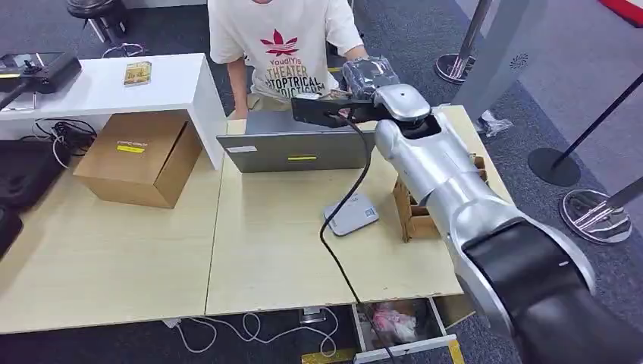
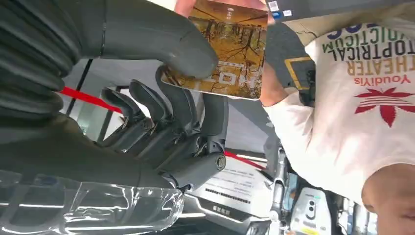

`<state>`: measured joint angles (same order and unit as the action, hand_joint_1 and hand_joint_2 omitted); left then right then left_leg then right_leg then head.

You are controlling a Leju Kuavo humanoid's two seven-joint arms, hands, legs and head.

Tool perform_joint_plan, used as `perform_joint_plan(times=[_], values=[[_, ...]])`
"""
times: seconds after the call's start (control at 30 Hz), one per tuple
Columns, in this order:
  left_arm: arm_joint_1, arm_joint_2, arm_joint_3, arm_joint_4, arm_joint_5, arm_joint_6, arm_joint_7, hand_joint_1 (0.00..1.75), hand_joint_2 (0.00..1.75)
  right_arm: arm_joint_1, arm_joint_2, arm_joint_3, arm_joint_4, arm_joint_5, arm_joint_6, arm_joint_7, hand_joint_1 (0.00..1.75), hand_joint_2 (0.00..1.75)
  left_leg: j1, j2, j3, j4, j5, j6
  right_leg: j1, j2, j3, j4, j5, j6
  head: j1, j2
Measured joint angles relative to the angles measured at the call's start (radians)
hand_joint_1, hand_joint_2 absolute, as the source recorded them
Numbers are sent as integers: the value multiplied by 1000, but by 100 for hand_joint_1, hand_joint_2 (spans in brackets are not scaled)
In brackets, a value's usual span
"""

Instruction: Pass the card to the sensor for recognition and then transmit it.

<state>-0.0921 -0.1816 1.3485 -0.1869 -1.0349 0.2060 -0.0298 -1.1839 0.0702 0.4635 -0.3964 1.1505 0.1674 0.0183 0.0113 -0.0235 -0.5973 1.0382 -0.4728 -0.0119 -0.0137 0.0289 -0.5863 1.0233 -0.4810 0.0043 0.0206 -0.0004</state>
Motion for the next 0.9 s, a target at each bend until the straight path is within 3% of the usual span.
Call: perform_joint_plan(times=[0.33, 0.9], values=[[0, 0, 0, 0, -18, -16, -13, 0, 0, 2, 3, 6, 0, 7, -54, 11, 175, 175, 0, 0, 0, 0, 0, 0, 0, 0, 0, 0, 0, 0, 0, 0], [0, -1, 0, 0, -17, -8, -2, 0, 0, 14, 3, 6, 0, 10, -66, 16, 175, 175, 0, 0, 0, 0, 0, 0, 0, 0, 0, 0, 0, 0, 0, 0]])
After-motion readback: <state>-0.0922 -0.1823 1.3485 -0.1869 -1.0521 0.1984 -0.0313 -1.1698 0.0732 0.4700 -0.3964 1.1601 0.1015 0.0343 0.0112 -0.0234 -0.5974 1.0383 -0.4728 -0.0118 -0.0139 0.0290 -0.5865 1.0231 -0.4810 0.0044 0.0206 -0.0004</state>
